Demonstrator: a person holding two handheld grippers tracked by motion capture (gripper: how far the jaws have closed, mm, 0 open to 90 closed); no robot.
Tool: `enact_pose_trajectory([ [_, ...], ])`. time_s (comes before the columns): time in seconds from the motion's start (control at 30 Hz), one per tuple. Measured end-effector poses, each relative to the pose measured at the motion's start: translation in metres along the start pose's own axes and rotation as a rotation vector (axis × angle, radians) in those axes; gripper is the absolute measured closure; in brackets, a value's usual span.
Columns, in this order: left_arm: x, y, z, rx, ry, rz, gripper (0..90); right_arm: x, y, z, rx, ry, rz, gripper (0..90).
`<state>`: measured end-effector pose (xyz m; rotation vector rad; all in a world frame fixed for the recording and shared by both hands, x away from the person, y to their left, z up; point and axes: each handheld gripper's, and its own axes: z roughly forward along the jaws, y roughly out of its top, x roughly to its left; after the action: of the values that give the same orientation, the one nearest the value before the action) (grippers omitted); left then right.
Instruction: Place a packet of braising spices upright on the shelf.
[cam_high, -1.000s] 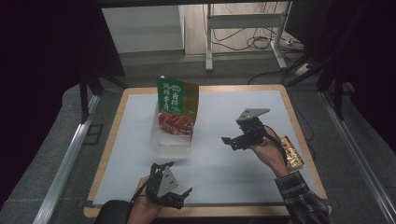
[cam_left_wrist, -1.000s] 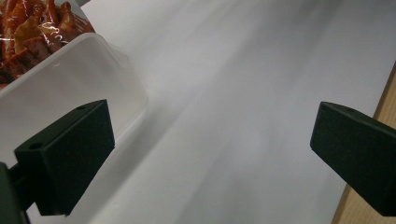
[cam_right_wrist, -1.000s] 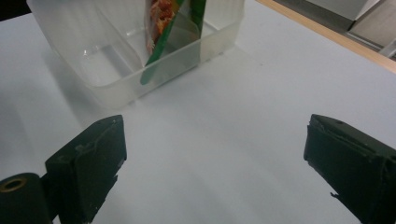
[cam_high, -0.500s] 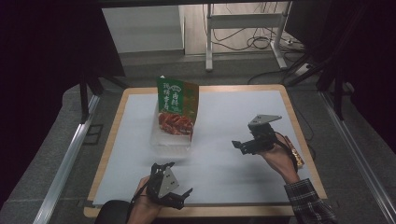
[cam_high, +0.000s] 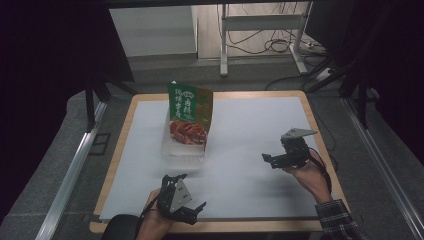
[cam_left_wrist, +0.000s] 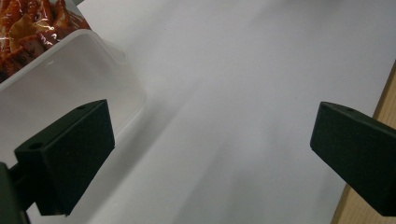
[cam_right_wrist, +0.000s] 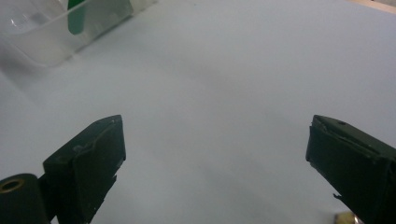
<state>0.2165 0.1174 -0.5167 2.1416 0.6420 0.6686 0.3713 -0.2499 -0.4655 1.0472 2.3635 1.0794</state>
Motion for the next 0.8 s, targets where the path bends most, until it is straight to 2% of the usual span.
enact_pose_trajectory([
  [0.23, -0.001, 0.000, 0.001, 0.003, -0.001, 0.003, 0.0, -0.007, -0.009, -0.008, 0.023, -0.010, 0.011, 4.4],
  [0.33, -0.001, 0.000, 0.001, 0.005, 0.001, 0.006, 0.0, -0.011, -0.013, -0.011, 0.040, -0.030, 0.021, 4.3],
  [0.4, -0.001, 0.000, 0.001, 0.010, 0.003, 0.011, 0.0, -0.019, -0.018, -0.017, 0.053, -0.072, 0.039, 4.3],
  [0.47, -0.001, 0.000, 0.001, 0.010, 0.003, 0.011, 0.0, -0.021, -0.020, -0.019, 0.057, -0.081, 0.044, 4.4],
  [0.53, -0.001, 0.000, 0.001, 0.007, 0.003, 0.010, 0.0, -0.027, -0.025, -0.022, 0.069, -0.112, 0.068, 4.8],
  [0.57, -0.001, 0.000, 0.001, 0.007, 0.004, 0.011, 0.0, -0.030, -0.028, -0.024, 0.081, -0.132, 0.082, 5.6],
  [0.6, -0.001, 0.000, 0.001, 0.005, 0.005, 0.009, 0.0, -0.037, -0.034, -0.026, 0.097, -0.176, 0.095, 7.0],
  [0.63, -0.001, 0.000, 0.001, 0.005, 0.005, 0.009, 0.0, -0.037, -0.034, -0.026, 0.097, -0.176, 0.095, 7.0],
  [0.67, -0.001, 0.000, 0.001, 0.005, 0.005, 0.010, 0.0, -0.044, -0.039, -0.028, 0.110, -0.200, 0.109, 8.5],
  [0.77, -0.001, 0.000, 0.001, 0.006, 0.005, 0.011, 0.0, -0.052, -0.045, -0.030, 0.117, -0.221, 0.123, 10.2],
  [0.8, -0.001, 0.000, 0.001, 0.008, 0.005, 0.012, 0.0, -0.058, -0.049, -0.030, 0.132, -0.248, 0.132, 10.8],
])
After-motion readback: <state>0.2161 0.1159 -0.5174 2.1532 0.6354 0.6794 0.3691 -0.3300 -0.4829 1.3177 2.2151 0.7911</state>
